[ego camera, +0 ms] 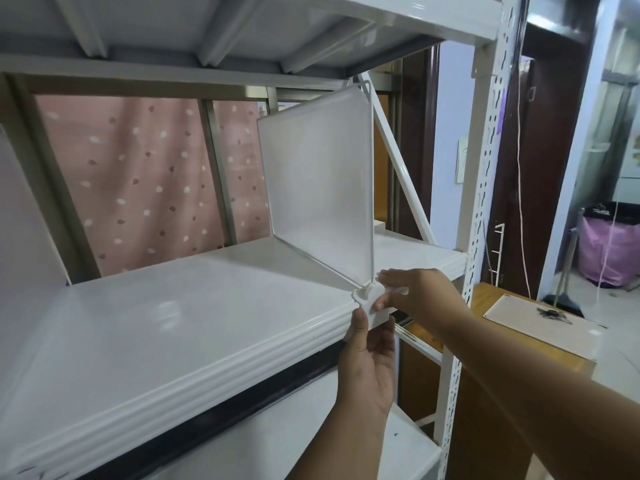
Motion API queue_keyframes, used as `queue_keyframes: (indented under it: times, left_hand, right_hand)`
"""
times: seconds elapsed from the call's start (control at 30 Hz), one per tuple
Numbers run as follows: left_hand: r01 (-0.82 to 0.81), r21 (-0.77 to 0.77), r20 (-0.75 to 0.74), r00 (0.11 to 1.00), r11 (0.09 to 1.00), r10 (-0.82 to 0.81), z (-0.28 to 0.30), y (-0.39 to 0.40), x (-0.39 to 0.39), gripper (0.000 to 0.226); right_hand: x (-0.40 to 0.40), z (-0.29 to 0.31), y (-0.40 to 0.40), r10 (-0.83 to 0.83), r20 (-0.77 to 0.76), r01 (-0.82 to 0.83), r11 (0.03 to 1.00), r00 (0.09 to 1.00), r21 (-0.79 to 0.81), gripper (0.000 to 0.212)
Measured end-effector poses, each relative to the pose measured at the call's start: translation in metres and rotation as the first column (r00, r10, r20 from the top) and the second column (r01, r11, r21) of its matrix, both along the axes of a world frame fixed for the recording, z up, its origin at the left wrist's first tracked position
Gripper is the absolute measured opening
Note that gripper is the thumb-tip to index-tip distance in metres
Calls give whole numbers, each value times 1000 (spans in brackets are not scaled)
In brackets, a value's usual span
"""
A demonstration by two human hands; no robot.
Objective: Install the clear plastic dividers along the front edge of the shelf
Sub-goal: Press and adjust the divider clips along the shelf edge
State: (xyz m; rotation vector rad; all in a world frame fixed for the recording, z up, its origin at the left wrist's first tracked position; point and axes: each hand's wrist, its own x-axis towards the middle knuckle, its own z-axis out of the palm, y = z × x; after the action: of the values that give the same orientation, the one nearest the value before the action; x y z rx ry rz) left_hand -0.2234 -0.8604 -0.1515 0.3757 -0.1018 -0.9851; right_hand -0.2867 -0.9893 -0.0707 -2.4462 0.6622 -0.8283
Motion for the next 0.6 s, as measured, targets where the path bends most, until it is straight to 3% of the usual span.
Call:
queue_keyframes:
  times: [0.2,0.4,0.6]
  left_hand:
    - [-8,89,122,992,996,-3,4,10,5,56]
    - [-68,287,311,950,956,-25,8,38,17,71]
    - [-193,494,489,868,848,-87,10,78,23,69]
  right_hand:
    - [1,1,6,-3,-16,4,1000,1000,30,67]
    - [-2,-2,19,-31,-44,30,999,999,-12,63]
    - [-8,-13,36,-97,-116,87,992,988,-88,88]
